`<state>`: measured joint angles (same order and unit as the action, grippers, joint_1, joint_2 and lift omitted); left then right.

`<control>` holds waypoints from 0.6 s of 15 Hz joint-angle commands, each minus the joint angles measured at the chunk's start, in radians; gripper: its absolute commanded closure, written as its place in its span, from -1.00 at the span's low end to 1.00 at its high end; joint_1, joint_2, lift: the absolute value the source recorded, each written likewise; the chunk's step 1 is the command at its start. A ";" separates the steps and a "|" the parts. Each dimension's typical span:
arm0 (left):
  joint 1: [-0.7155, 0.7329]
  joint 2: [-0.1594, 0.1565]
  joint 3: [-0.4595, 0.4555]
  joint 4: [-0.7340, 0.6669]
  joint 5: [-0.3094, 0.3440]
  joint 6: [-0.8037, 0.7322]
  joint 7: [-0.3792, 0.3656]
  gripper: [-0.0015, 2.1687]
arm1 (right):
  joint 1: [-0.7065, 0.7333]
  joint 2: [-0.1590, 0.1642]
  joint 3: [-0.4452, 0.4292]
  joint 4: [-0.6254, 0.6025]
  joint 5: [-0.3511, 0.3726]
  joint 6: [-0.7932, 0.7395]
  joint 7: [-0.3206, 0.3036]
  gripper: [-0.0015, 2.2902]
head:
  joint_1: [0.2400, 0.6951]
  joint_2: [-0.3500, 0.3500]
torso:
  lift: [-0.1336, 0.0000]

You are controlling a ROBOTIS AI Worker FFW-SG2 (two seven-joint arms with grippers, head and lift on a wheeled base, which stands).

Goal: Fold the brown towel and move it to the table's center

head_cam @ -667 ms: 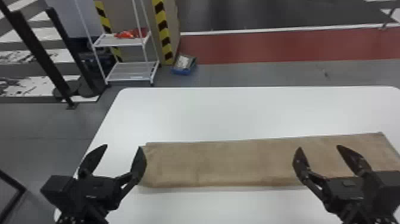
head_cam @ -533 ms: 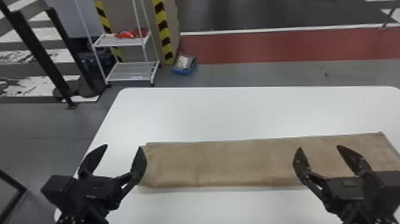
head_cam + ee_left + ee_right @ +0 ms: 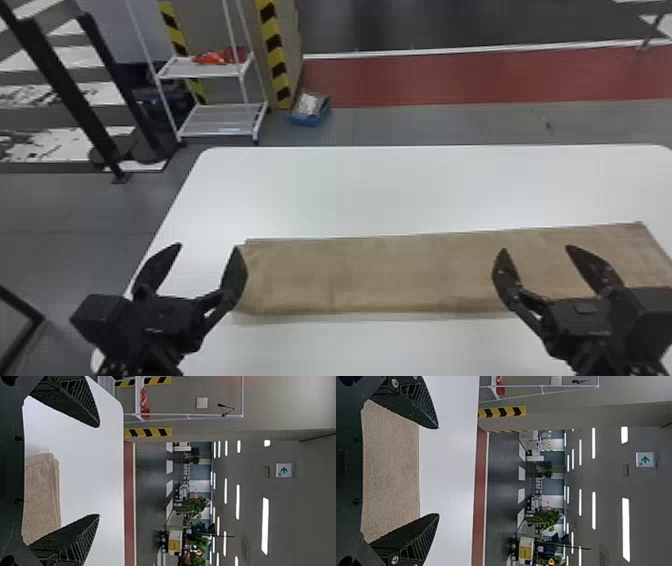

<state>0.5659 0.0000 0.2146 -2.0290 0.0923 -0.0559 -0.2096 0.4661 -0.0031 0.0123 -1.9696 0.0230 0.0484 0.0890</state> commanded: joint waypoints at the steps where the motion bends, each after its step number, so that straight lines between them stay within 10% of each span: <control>1: -0.001 -0.003 -0.001 0.001 -0.002 0.000 -0.001 -0.94 | 0.000 0.004 0.000 0.000 -0.001 0.000 0.000 -0.91 | 1.00 0.37 | -0.46; 9: -0.008 -0.003 -0.024 -0.004 -0.017 0.052 0.012 -0.93 | 0.003 0.004 -0.006 0.003 -0.037 -0.009 -0.003 -0.91 | 1.00 0.32 | -0.46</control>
<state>0.5624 0.0000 0.1920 -2.0333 0.0763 -0.0253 -0.1991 0.4707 -0.0031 0.0061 -1.9695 -0.0097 0.0375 0.0858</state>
